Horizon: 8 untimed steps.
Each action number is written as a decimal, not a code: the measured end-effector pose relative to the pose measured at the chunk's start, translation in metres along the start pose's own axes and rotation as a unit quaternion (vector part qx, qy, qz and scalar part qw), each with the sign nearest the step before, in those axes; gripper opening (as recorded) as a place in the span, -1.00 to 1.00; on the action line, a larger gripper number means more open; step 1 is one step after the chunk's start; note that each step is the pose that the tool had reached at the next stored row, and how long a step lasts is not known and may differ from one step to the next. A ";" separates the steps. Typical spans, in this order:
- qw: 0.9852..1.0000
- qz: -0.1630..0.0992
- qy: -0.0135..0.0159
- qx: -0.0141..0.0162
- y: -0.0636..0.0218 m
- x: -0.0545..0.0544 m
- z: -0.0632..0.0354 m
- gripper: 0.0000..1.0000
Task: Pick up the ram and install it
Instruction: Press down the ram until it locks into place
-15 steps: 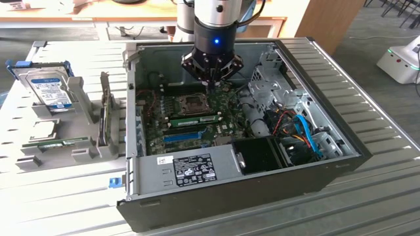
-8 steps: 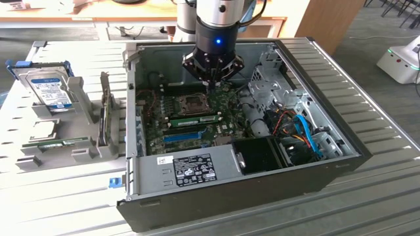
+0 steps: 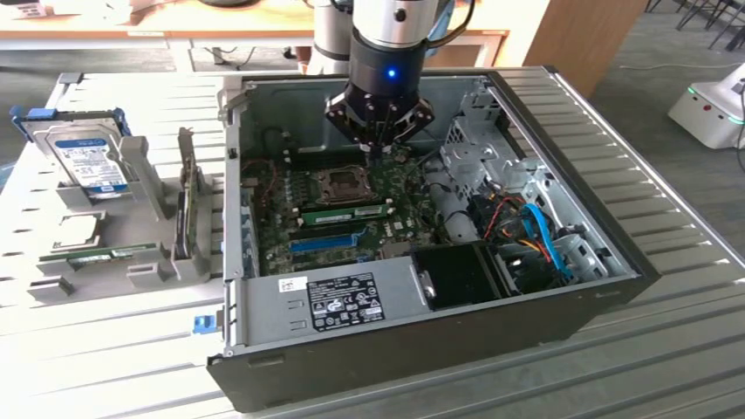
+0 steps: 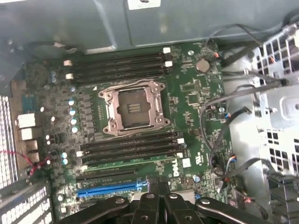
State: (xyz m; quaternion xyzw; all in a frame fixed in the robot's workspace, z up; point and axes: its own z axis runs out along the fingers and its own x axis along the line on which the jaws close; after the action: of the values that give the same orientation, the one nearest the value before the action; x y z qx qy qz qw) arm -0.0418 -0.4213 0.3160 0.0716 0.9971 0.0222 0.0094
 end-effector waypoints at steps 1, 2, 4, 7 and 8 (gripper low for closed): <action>1.000 -0.010 0.000 0.000 0.0000 0.000 0.0001 -0.79; 1.000 -0.018 0.001 0.000 0.0000 0.000 0.0002 -0.79; 1.000 -0.028 0.001 0.000 0.0000 0.000 0.0003 -0.79; 1.000 -0.028 0.001 -0.001 -0.0001 0.000 0.0004 -0.79; 1.000 -0.028 0.001 -0.001 -0.0005 0.003 0.0004 -0.79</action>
State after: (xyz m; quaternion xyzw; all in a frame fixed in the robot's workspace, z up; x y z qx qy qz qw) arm -0.0447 -0.4214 0.3155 0.0438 0.9987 0.0226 0.0088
